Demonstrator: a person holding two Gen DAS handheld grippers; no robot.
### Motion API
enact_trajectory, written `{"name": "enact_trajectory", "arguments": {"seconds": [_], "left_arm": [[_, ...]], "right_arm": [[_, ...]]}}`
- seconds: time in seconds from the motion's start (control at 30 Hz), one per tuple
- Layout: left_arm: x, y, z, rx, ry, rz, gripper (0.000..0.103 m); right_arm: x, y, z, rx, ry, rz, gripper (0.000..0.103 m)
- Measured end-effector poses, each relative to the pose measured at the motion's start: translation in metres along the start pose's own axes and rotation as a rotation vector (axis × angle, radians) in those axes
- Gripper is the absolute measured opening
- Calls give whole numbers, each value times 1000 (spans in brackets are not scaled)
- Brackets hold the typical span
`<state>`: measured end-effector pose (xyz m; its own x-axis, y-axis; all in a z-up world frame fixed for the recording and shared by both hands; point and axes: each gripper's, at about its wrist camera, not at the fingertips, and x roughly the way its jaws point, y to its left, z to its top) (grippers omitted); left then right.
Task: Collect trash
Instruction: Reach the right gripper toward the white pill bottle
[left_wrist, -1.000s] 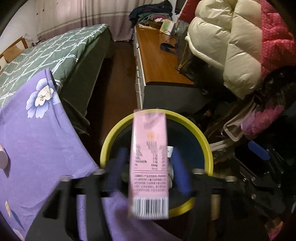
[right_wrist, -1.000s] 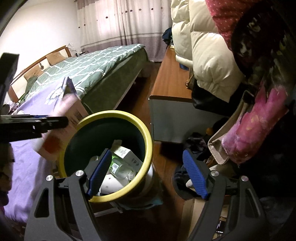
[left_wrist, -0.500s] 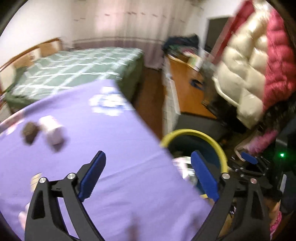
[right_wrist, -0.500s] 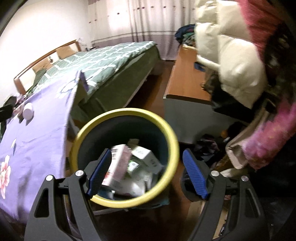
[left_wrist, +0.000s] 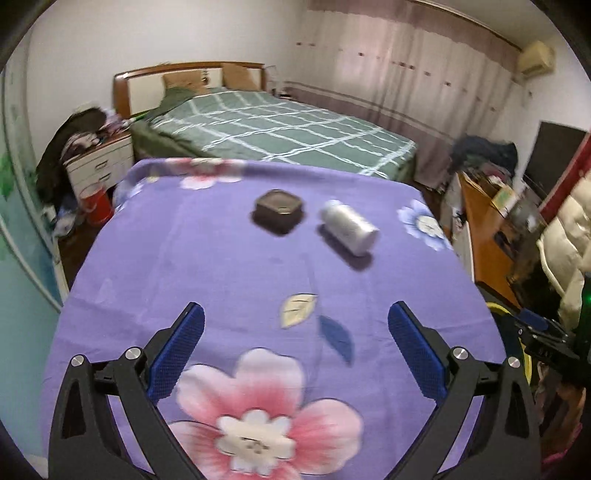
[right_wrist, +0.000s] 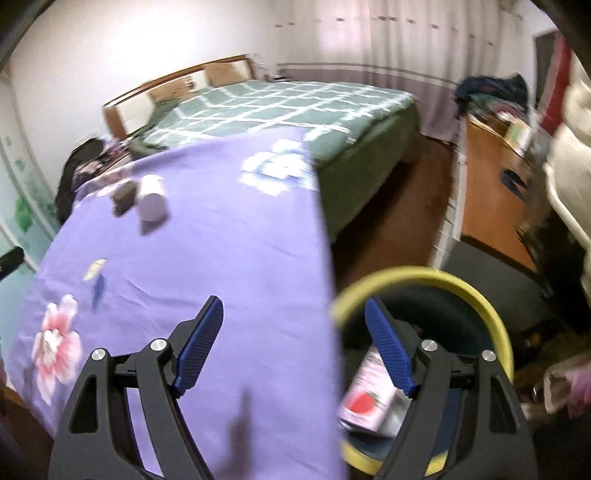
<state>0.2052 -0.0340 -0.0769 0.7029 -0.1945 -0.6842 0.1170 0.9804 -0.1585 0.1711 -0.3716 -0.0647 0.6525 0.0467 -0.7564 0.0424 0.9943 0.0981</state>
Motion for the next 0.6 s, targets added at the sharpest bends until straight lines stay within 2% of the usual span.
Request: {"name": "enact_trajectory", "arguments": {"seconds": [0.17, 0.33, 0.43, 0.5, 0.6], "left_arm": [[10, 26, -1, -20, 12, -3, 98], [22, 33, 2, -37, 20, -5, 98], [28, 33, 3, -48, 24, -12, 98], [31, 31, 2, -48, 31, -15, 98], [36, 32, 1, -49, 43, -19, 98]], "right_arm": [[29, 51, 36, -63, 4, 80, 75], [57, 94, 70, -139, -21, 122, 75], [83, 115, 88, -171, -1, 132, 77], [98, 128, 97, -185, 3, 173, 78], [123, 142, 106, -204, 20, 172, 78]]}}
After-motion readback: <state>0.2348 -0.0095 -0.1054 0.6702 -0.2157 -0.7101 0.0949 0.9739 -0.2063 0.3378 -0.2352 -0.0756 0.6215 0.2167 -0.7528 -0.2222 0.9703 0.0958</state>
